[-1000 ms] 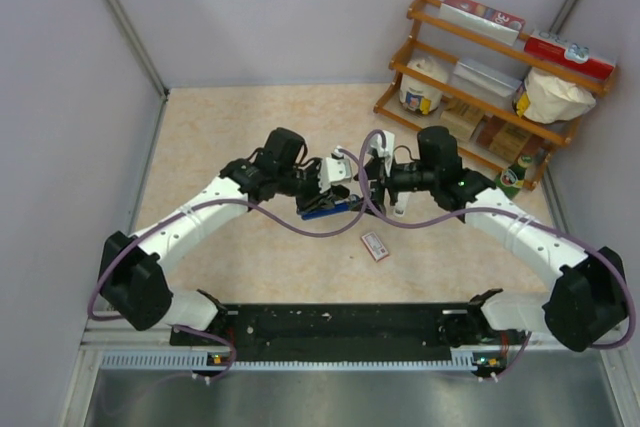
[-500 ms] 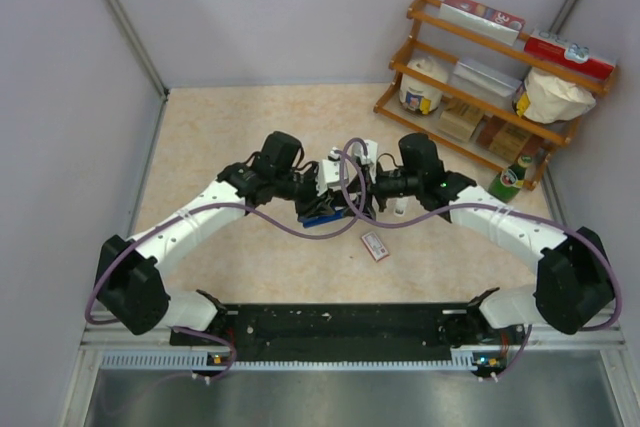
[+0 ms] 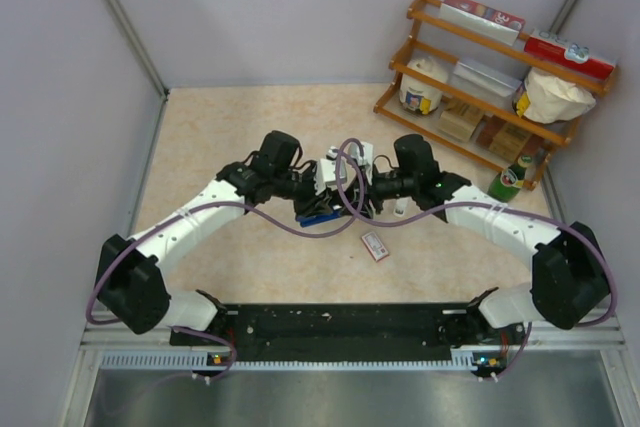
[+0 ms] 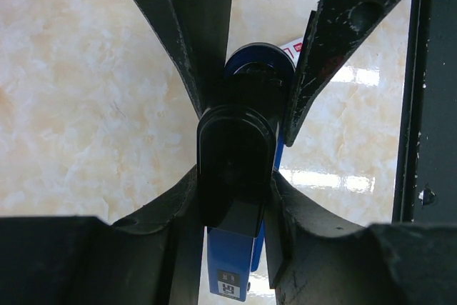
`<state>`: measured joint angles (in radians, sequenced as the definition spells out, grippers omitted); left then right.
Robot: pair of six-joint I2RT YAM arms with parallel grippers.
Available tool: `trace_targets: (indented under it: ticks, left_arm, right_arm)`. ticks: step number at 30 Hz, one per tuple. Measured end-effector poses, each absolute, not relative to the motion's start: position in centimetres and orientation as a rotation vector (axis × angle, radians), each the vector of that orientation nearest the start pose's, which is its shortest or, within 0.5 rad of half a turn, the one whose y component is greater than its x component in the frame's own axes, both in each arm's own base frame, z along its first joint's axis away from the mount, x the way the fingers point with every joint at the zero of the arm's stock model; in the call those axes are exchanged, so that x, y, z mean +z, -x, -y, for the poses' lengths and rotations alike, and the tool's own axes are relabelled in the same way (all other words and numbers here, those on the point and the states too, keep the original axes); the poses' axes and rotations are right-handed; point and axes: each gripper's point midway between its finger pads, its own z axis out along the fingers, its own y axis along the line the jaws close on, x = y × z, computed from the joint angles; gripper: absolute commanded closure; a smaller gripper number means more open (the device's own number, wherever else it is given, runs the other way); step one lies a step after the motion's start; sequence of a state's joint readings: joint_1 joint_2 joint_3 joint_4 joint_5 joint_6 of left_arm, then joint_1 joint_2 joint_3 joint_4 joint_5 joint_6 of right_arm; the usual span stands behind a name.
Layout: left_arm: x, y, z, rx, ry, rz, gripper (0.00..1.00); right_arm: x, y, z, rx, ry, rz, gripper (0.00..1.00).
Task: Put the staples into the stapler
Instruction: Open the stapler at the center of the board.
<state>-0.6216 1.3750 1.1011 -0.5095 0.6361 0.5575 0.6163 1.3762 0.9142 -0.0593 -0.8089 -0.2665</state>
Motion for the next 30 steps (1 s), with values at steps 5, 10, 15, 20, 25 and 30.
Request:
trace_targets:
  ticks: [5,10,15,20,25,30]
  left_arm:
    - [17.7,-24.1,27.8,-0.774,-1.528,-1.702,0.92]
    - [17.5,-24.0,27.7,-0.779,-1.535,-1.708,0.92]
    - [17.4,-23.8,27.4,-0.805,-1.521,-1.731,0.92]
    - [18.2,-24.6,26.8,-0.861,-1.455,-1.735,0.92]
    - [19.3,-25.3,25.8,-0.930,-1.368,-1.743,0.92]
    - [21.6,-26.2,24.4,-0.965,-1.259,-1.705,0.92]
  right_arm:
    - [18.0,-23.3,-31.3,1.070,1.303,-1.625,0.63]
    - [17.9,-23.2,-31.3,1.081,1.297,-1.625,1.00]
    - [17.8,-23.0,-31.5,1.087,1.306,-1.606,1.00]
    - [18.2,-23.5,-31.7,1.072,1.298,-1.578,1.00]
    - [17.8,-23.7,-31.7,1.063,1.280,-1.574,1.00]
    - [18.5,-24.3,-31.8,1.050,1.255,-1.548,1.00]
